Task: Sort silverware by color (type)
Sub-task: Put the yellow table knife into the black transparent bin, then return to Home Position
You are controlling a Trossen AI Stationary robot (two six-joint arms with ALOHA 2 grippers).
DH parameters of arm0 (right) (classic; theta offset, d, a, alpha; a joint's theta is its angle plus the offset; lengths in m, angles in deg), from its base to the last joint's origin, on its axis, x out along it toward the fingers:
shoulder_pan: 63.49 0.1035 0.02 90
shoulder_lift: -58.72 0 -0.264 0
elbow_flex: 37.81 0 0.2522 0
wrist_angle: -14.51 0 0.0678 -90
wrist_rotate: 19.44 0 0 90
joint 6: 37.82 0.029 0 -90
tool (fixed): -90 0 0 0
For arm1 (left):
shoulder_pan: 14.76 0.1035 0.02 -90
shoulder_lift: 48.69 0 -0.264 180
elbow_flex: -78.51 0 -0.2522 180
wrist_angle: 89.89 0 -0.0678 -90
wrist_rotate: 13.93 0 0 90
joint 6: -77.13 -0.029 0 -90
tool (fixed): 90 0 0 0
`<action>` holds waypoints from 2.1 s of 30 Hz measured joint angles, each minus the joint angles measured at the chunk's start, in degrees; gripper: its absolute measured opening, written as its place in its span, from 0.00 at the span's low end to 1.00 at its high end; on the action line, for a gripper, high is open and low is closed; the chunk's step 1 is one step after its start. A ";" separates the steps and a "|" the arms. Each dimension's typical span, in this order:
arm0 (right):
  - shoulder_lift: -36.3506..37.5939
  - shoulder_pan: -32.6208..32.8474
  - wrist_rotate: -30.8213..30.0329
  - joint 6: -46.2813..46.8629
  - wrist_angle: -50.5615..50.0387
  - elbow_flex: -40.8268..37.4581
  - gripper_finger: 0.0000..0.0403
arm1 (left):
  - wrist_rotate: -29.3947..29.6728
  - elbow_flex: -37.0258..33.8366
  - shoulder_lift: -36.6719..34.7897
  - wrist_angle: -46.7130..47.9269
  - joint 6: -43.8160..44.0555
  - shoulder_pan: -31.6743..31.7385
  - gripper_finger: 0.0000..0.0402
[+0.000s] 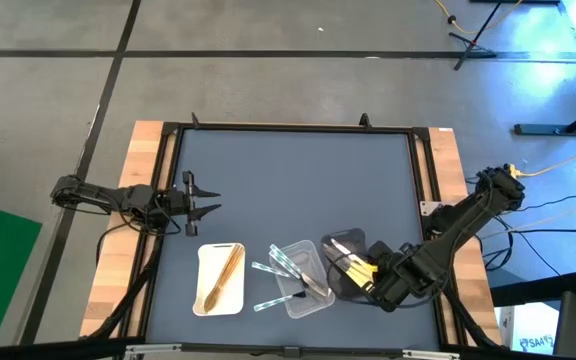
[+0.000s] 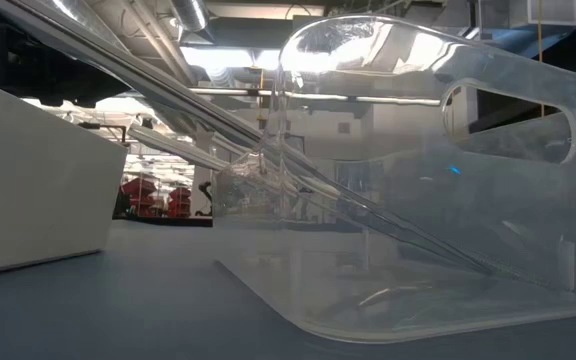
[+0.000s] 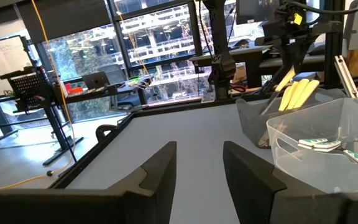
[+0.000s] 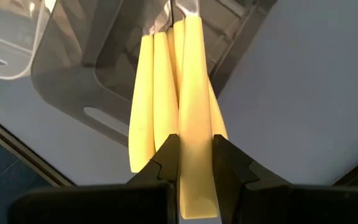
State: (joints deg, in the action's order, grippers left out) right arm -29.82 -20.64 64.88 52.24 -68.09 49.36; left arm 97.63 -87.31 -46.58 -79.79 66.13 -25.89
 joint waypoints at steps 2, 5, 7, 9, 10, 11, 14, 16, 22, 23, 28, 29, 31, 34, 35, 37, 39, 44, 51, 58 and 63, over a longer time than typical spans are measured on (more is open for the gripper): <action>-0.57 -0.92 1.15 -1.84 0.18 0.00 0.12 | 0.00 0.00 0.01 0.01 0.00 0.00 0.31; -1.67 -1.83 2.51 -4.17 0.40 0.00 0.12 | 0.00 0.00 0.02 0.01 0.00 0.00 0.31; -2.17 -2.18 3.81 -6.10 0.55 0.00 0.12 | 0.00 0.00 0.01 0.01 0.00 0.01 0.31; -2.69 -2.86 4.20 -6.94 0.83 0.00 0.12 | 0.00 0.00 0.01 0.00 0.00 -0.01 0.31; -2.84 -3.12 3.96 -7.45 1.08 0.00 0.12 | 0.00 0.00 0.00 0.02 0.00 -0.01 0.31; -2.86 -3.26 3.60 -7.83 1.32 0.00 0.12 | 0.00 0.00 0.02 0.00 0.00 -0.01 0.31; -2.86 -3.86 2.12 -8.04 1.43 0.00 0.12 | 0.00 0.00 0.02 0.02 0.00 -0.01 0.31; -2.86 -4.04 2.22 -8.03 1.46 0.00 0.12 | 0.00 0.00 0.01 0.01 0.00 0.00 0.31; -2.86 -4.00 2.30 -8.10 1.47 0.00 0.11 | 0.00 0.00 0.02 0.02 0.00 0.01 0.31; -2.86 -4.00 2.30 -8.11 1.47 0.00 0.11 | 0.00 0.00 0.01 0.00 0.00 -0.01 0.31; -2.86 -4.00 2.37 -8.11 1.49 0.00 0.11 | 0.00 0.00 0.00 0.00 0.00 0.01 0.31; -2.86 -4.00 2.37 -8.11 1.47 0.00 0.11 | 0.00 0.00 0.02 0.00 0.00 -0.01 0.31; -2.86 -4.00 2.39 -8.11 1.47 0.00 0.11 | 0.00 0.00 0.00 0.00 0.00 0.01 0.31; -2.86 -3.98 2.43 -8.11 1.47 0.00 0.11 | 0.00 0.00 0.00 0.02 0.00 0.00 0.31; -2.86 -3.98 2.43 -8.11 1.47 0.00 0.11 | 0.01 0.00 0.00 0.02 0.00 0.00 0.31; -2.86 -3.98 2.45 -8.11 1.47 0.00 0.11 | 0.00 0.00 0.02 0.01 0.00 0.01 0.31; -2.86 -3.98 2.45 -8.11 1.47 0.00 0.11 | 0.00 0.00 0.00 0.01 -0.01 -0.01 0.31; -2.86 -3.96 2.46 -8.12 1.43 0.00 0.11 | 0.00 0.00 0.00 0.00 0.00 0.01 0.31; -2.86 -3.96 3.63 -12.29 1.36 0.00 0.11 | 0.00 0.00 0.01 0.02 0.00 0.01 0.31; -2.43 -3.94 7.43 -19.21 1.13 0.00 0.11 | 0.00 0.00 0.01 0.01 0.00 0.01 0.31; 0.73 -3.94 7.72 -24.22 0.73 0.00 0.11 | 0.00 0.00 0.00 0.00 0.00 0.00 0.31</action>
State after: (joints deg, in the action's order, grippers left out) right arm -29.09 -24.58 72.60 28.02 -67.36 49.36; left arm 97.63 -87.31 -46.58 -79.79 66.13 -25.89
